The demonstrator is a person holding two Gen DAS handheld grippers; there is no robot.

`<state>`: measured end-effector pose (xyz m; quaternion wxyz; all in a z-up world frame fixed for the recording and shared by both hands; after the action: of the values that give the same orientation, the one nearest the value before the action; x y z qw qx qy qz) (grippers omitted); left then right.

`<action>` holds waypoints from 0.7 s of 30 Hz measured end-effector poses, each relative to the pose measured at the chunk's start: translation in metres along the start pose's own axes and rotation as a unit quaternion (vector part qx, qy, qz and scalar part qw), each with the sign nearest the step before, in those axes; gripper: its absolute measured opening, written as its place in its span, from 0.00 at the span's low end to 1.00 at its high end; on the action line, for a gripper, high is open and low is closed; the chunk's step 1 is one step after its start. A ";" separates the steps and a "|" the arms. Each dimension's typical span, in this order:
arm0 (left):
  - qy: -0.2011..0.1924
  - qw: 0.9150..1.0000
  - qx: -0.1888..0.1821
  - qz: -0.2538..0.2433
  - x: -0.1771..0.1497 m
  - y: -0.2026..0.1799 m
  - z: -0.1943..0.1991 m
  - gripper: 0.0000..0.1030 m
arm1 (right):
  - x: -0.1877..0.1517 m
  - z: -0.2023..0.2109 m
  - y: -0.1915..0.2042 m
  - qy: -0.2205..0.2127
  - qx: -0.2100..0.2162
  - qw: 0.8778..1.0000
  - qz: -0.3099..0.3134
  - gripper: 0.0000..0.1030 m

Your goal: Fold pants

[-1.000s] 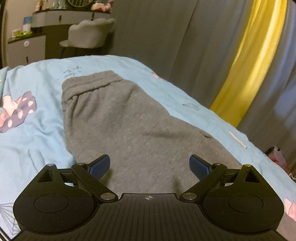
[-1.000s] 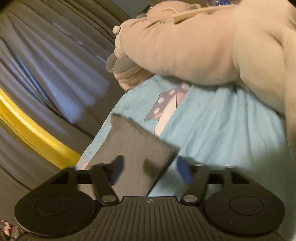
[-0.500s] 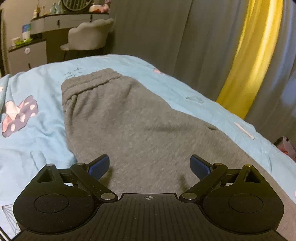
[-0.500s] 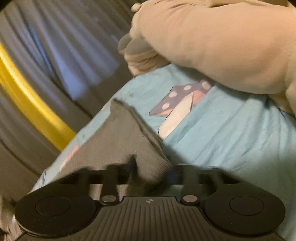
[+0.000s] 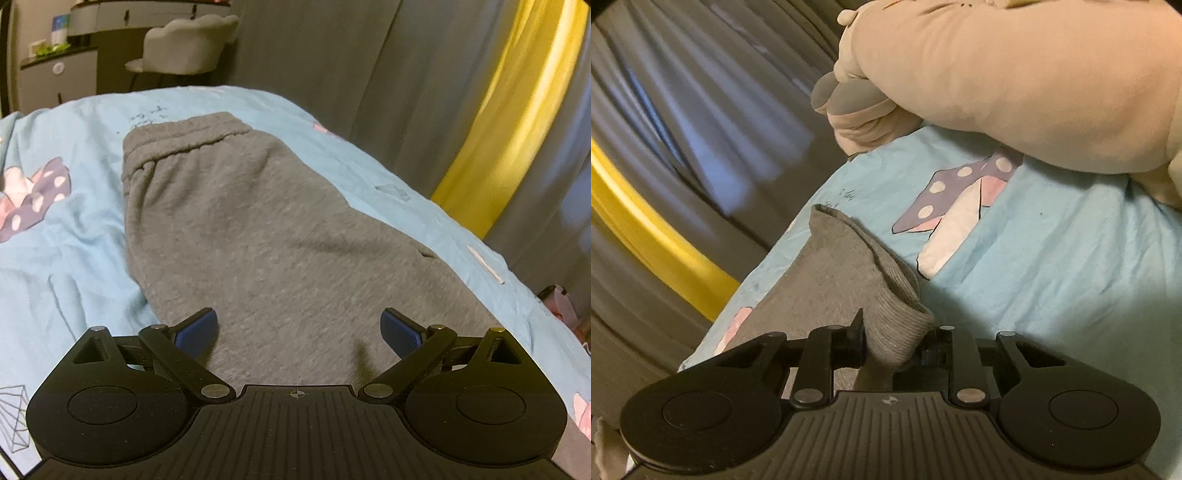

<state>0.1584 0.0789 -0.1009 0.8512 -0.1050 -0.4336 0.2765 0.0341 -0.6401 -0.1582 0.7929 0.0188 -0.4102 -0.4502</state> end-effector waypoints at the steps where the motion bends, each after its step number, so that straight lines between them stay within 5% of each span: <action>1: -0.001 1.000 -0.001 -0.001 0.000 0.000 0.000 0.97 | 0.001 0.004 0.007 -0.010 -0.008 1.000 0.018 0.22; 6: -0.002 1.000 -0.020 -0.015 0.000 -0.007 0.000 0.97 | 0.003 0.043 0.097 -0.097 -0.028 0.979 0.179 0.20; 10: -0.014 0.998 -0.049 -0.046 0.001 -0.020 0.006 0.97 | -0.036 0.081 0.202 -0.124 0.062 0.951 0.276 0.19; 15: -0.026 0.993 -0.074 -0.088 0.000 -0.034 0.017 0.97 | -0.152 0.098 0.293 -0.077 0.166 0.908 0.376 0.19; 19: -0.039 0.987 -0.092 -0.128 -0.002 -0.046 0.028 0.97 | -0.235 0.064 0.307 0.040 0.155 0.881 0.445 0.20; 21: -0.039 0.983 -0.106 -0.143 -0.005 -0.052 0.031 0.97 | -0.244 0.061 0.305 0.036 0.148 0.867 0.475 0.20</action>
<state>0.1509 0.0311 -0.0638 0.8483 -0.1204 -0.5042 0.1080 0.1434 -0.2597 -0.1505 0.9130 -0.0447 -0.4026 0.0477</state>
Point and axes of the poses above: each gripper's, at about its wrist camera, not at the fingertips, and z roughly against the way its jaws point, y to its left, x to its top, the point moved 7 cm from there along -z, roughly the way its jaws point, and after that the axes turned 14 degrees about -x, right-handed, at the moved point
